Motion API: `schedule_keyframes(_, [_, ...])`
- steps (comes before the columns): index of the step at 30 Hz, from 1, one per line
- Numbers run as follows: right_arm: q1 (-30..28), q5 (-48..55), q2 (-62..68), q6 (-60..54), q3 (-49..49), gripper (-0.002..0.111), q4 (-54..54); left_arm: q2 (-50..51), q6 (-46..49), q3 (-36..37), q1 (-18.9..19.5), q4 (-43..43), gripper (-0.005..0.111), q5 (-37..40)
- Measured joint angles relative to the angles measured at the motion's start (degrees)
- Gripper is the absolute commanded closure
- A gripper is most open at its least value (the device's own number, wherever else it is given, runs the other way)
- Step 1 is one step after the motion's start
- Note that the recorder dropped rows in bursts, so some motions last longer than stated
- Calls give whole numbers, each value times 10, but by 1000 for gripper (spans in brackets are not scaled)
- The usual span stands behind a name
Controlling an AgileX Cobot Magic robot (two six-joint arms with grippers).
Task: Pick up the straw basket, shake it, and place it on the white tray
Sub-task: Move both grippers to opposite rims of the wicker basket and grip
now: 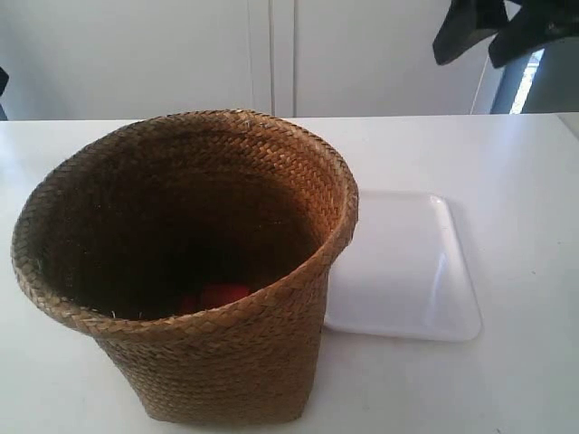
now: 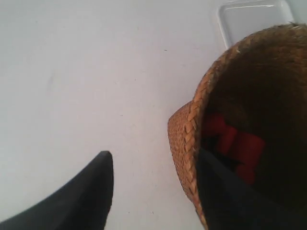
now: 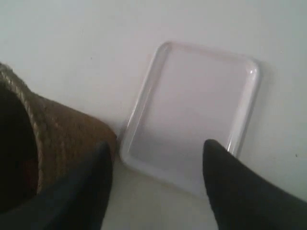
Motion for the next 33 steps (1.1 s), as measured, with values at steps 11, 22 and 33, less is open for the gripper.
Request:
schedule_keyframes(11, [35,-46,-117,-3,120,42,8,-111,8,128,-34,-5,48,-23])
schedule_keyframes(22, [122,-164,-116,-3,187,36,75,-153,19,257,-34,-21,48,-128])
schedule_keyframes(33, [159,-167,-22,7,191,36,81,-99,23,257,-43,-30,43,-121])
